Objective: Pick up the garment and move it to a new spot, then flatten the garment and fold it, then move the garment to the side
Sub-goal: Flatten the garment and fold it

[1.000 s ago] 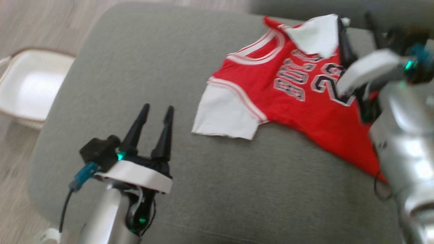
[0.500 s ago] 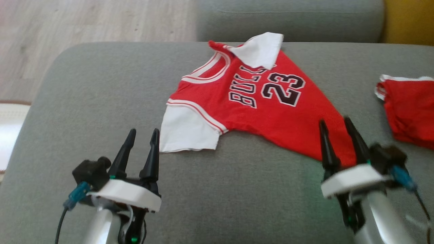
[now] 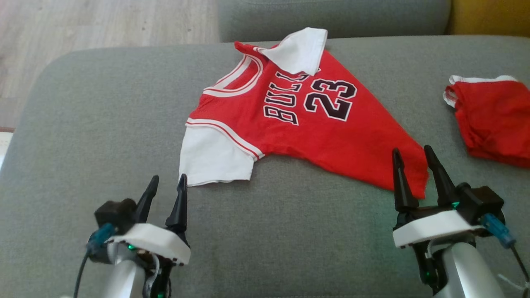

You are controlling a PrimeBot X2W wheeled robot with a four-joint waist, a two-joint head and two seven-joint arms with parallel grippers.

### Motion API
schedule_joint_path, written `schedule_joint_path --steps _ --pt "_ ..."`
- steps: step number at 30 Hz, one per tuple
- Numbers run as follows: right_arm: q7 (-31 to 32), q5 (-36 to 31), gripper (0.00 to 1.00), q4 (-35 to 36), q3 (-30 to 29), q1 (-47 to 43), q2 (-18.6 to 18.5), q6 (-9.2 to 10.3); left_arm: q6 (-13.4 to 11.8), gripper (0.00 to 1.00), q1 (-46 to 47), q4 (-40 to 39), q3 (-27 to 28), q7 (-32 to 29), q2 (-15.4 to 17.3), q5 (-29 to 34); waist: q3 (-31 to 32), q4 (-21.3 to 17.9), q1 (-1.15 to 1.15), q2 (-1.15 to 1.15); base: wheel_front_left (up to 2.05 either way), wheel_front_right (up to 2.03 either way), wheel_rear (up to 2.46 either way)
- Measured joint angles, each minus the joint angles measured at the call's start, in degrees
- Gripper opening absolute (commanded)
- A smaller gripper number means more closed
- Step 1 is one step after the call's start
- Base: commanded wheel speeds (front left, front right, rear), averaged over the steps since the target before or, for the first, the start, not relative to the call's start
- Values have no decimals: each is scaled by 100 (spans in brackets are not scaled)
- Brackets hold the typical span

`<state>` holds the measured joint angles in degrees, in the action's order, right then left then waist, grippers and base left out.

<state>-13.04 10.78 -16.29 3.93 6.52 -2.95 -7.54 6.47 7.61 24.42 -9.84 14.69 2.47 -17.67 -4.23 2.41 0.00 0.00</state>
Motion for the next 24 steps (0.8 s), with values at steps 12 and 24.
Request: schedule_joint_path --steps 12,24 --pt "103 11 100 153 -55 2 5 0 -169 100 1089 1976 -52 -134 47 201 -334 -327 0 0 0 0 0" --pt "144 109 100 124 -104 4 8 0 -157 0 1462 2791 -218 -118 86 283 -349 -372 0 0 0 0 0"
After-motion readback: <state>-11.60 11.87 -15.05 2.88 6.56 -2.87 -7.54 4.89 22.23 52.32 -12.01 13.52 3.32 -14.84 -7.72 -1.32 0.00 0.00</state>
